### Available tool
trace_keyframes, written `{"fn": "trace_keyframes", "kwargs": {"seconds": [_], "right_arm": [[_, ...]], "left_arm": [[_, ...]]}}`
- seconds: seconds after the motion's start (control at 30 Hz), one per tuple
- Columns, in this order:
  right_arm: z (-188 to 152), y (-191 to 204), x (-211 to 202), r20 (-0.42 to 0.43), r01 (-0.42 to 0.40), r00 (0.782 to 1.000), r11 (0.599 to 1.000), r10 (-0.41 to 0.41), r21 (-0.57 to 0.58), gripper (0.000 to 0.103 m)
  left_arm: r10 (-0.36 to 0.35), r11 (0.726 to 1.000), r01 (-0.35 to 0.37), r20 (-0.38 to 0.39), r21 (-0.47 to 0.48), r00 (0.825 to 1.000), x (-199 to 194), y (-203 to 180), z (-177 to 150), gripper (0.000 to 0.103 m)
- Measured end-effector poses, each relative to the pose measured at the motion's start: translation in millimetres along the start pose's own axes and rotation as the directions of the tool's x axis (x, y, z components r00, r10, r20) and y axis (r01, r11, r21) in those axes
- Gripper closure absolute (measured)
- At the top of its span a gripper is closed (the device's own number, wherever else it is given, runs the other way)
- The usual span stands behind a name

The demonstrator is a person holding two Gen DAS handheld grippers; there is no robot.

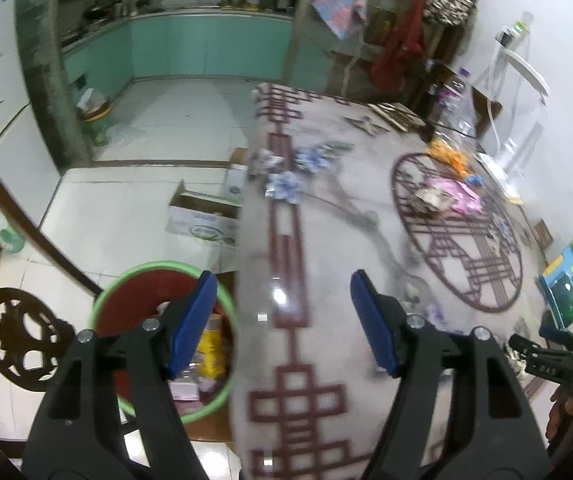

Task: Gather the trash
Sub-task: 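Grasp the crumpled newspaper with the right gripper while the left grasps the pink wrapper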

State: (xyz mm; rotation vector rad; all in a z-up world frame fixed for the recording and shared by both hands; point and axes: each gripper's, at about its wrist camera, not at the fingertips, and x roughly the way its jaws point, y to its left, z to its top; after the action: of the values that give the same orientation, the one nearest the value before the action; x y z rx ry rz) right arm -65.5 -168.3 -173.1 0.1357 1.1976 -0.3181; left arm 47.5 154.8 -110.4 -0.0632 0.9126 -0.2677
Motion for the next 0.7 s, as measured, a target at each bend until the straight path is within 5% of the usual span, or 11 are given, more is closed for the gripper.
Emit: {"fn": "trace_keyframes", "kwargs": {"seconds": [0.27, 0.33, 0.37, 0.43, 0.7], "right_arm": [[-21.7, -74.6, 29.0, -0.105, 0.004, 0.994, 0.999, 0.001, 0.045, 0.018], [-23.9, -82.3, 38.8, -0.142, -0.013, 0.990, 1.000, 0.016, 0.020, 0.027], [-25.3, -85.6, 46.8, -0.171, -0.029, 0.985, 1.000, 0.030, 0.006, 0.044], [-24.2, -92.9, 59.9, -0.211, -0.083, 0.974, 0.997, 0.081, -0.002, 0.058], [22.2, -114.8, 65.1, -0.123, -0.192, 0.976, 0.979, 0.182, -0.072, 0.066]], "left_arm": [[-0.048, 0.996, 0.050, -0.029, 0.074, 0.998, 19.9, -94.5, -0.4, 0.031], [-0.055, 0.995, 0.057, -0.028, 0.088, 0.998, 24.5, -117.1, -0.3, 0.029], [-0.056, 0.994, 0.059, -0.028, 0.091, 0.998, 25.8, -123.6, -0.1, 0.028], [-0.060, 0.993, 0.063, -0.032, 0.098, 0.998, 31.8, -143.1, 0.6, 0.028], [-0.100, 0.982, 0.105, -0.045, 0.155, 0.994, 66.8, -218.3, 15.9, 0.018]]}}
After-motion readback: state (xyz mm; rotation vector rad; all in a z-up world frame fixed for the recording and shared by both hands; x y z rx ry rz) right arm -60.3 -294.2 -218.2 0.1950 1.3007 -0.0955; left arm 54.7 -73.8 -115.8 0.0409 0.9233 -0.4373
